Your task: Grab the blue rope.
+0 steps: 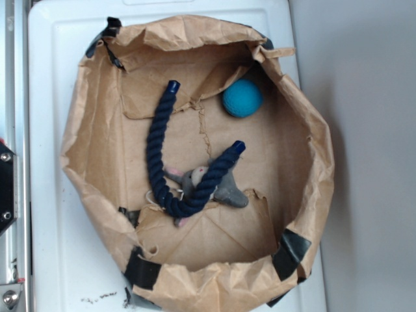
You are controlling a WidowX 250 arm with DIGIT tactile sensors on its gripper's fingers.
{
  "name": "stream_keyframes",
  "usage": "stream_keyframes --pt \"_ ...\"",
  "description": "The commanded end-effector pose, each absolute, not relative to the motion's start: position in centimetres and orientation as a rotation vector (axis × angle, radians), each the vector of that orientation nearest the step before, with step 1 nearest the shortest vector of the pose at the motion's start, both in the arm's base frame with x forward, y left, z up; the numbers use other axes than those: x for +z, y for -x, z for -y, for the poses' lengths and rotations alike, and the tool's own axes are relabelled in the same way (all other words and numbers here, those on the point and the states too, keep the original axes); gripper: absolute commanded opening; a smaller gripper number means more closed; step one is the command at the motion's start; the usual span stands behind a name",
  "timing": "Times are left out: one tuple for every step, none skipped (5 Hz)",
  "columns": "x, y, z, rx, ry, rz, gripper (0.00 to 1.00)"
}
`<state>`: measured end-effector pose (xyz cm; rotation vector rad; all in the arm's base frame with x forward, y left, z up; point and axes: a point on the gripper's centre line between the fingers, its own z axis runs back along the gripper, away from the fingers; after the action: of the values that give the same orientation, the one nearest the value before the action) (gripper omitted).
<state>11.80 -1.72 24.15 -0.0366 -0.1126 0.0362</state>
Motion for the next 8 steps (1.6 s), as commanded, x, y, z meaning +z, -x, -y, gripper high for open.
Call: stream_keyframes --pt "23.8 -13.9 2.0 0.059 0.045 0.147 1.00" --pt "23.1 -15.0 1.2 0.083 0.048 0.141 1.00" --pt "21.1 -17.0 0.4 0.070 0.052 0.077 1.00" --pt "19.1 -16.8 -0.6 0.056 0.029 0.046 1.00" --pt "17.6 -16.2 -2.2 0.093 0.034 0.034 1.00" --pt "16.8 -15.0 -3.4 0.141 0.046 0.019 1.00" --pt "17.6 -13.8 -3.8 0.116 0.058 0.026 1.00" --pt "17.6 -13.8 -3.8 0.116 0.058 0.026 1.00"
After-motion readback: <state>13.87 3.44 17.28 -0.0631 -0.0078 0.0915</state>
